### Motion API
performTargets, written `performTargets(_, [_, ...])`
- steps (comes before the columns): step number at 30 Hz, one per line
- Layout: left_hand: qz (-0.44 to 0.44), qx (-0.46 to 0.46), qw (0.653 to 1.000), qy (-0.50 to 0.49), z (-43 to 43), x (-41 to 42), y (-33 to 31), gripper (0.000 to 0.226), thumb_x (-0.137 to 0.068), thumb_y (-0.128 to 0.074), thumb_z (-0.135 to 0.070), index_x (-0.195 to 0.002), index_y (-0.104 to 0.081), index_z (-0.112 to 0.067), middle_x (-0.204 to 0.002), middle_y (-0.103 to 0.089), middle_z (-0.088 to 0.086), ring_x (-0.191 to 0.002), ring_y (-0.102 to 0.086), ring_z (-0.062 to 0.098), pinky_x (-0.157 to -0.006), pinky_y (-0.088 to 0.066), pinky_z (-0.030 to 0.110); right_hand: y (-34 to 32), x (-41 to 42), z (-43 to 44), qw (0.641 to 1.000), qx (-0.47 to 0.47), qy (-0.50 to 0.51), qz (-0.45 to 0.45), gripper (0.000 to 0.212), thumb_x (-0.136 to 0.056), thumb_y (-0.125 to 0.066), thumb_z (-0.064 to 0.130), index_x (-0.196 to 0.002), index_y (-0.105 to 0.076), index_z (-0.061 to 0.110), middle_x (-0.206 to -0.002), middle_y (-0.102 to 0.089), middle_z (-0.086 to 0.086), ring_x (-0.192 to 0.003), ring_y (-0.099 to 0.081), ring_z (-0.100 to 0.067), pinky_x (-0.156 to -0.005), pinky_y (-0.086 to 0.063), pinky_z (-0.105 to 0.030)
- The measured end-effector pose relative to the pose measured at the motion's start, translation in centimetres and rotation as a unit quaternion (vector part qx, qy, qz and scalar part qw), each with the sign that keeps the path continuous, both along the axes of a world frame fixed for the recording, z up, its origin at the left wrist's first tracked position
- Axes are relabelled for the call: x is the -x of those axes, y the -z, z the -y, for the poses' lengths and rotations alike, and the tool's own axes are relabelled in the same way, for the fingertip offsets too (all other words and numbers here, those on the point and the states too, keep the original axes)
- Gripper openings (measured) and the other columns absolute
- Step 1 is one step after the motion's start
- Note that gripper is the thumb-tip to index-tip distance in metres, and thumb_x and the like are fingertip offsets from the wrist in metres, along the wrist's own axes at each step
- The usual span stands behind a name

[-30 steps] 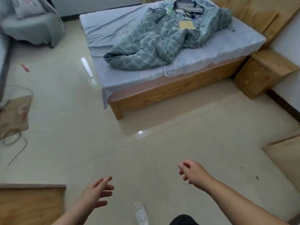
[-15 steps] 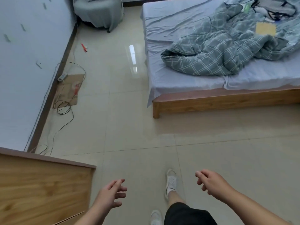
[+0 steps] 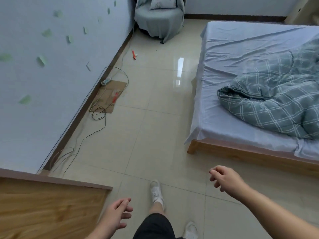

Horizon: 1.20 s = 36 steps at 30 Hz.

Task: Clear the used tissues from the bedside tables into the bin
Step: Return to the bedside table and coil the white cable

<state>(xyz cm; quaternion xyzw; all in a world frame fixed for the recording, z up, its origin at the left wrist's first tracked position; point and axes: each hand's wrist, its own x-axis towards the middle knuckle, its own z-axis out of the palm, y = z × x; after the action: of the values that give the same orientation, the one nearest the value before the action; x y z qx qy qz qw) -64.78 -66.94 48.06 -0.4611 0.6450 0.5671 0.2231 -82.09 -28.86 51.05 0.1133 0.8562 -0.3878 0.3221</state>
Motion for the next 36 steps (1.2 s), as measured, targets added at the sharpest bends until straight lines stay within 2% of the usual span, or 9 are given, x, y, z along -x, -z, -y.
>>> performTargets(5, [0.013,-0.019,0.999,-0.047,4.5,8.3,2.9,0.021,-0.109,-0.056,-0.025,-0.109,-0.076,-0.017,-0.098,-0.076,0.014,-0.077,-0.067,0.026,-0.063,-0.047,0.031,-0.8,11.2,6.5,0.999,0.007,-0.007,-0.034,0.017,-0.105,-0.056,0.025,-0.100,-0.072,0.021,-0.089,-0.076,-0.002,-0.069,-0.069,-0.017,-0.056,-0.053,-0.029])
performTargets(11, [-0.033,-0.019,0.999,0.022,10.5,24.0,1.2,0.019,-0.109,-0.056,-0.028,-0.112,-0.074,-0.022,-0.102,-0.077,0.010,-0.084,-0.071,0.023,-0.066,-0.052,0.033,-0.4,19.0,10.1,1.000,-0.025,0.000,0.011,0.016,-0.107,-0.054,0.028,-0.103,-0.069,0.024,-0.094,-0.075,-0.002,-0.080,-0.071,-0.022,-0.063,-0.057,-0.031])
performTargets(16, [-0.092,-0.003,0.994,0.064,12.9,37.7,-2.2,0.023,-0.109,-0.054,-0.026,-0.110,-0.077,-0.025,-0.101,-0.080,0.008,-0.085,-0.074,0.020,-0.068,-0.059,0.035,1.4,23.2,9.7,0.995,-0.053,0.038,0.069,0.019,-0.104,-0.057,0.027,-0.095,-0.072,0.023,-0.086,-0.076,-0.001,-0.066,-0.067,-0.016,-0.053,-0.052,-0.025])
performTargets(21, [-0.107,0.003,0.991,0.083,13.4,50.1,-2.3,0.024,-0.111,-0.051,-0.024,-0.114,-0.075,-0.022,-0.103,-0.077,0.011,-0.088,-0.071,0.023,-0.071,-0.056,0.037,4.5,31.0,8.9,0.989,-0.066,0.074,0.107,0.022,-0.101,-0.059,0.023,-0.086,-0.073,0.015,-0.079,-0.076,-0.003,-0.058,-0.064,-0.016,-0.052,-0.050,-0.030])
performTargets(27, [-0.065,0.034,0.994,0.085,14.5,60.6,-1.9,0.022,-0.110,-0.053,-0.021,-0.112,-0.075,-0.020,-0.101,-0.077,0.011,-0.083,-0.069,0.022,-0.068,-0.053,0.036,5.7,47.6,11.1,0.991,-0.036,0.047,0.123,0.023,-0.103,-0.057,0.026,-0.091,-0.072,0.015,-0.087,-0.076,-0.006,-0.058,-0.062,-0.015,-0.049,-0.047,-0.026])
performTargets(31, [-0.040,0.050,0.996,0.059,16.7,66.0,-2.1,0.021,-0.109,-0.055,-0.016,-0.110,-0.076,-0.015,-0.097,-0.076,0.012,-0.080,-0.067,0.025,-0.065,-0.049,0.033,2.6,61.0,13.5,0.997,-0.026,-0.001,0.069,0.020,-0.105,-0.055,0.030,-0.094,-0.070,0.023,-0.088,-0.075,-0.001,-0.066,-0.066,-0.013,-0.053,-0.050,-0.023])
performTargets(36, [-0.023,0.055,0.998,0.009,20.7,73.6,-1.3,0.020,-0.108,-0.058,-0.021,-0.108,-0.078,-0.020,-0.102,-0.077,0.013,-0.087,-0.072,0.030,-0.072,-0.054,0.038,-0.5,75.2,17.4,1.000,-0.010,-0.024,0.012,0.018,-0.104,-0.055,0.034,-0.099,-0.070,0.026,-0.090,-0.075,0.004,-0.071,-0.071,-0.012,-0.056,-0.055,-0.025])
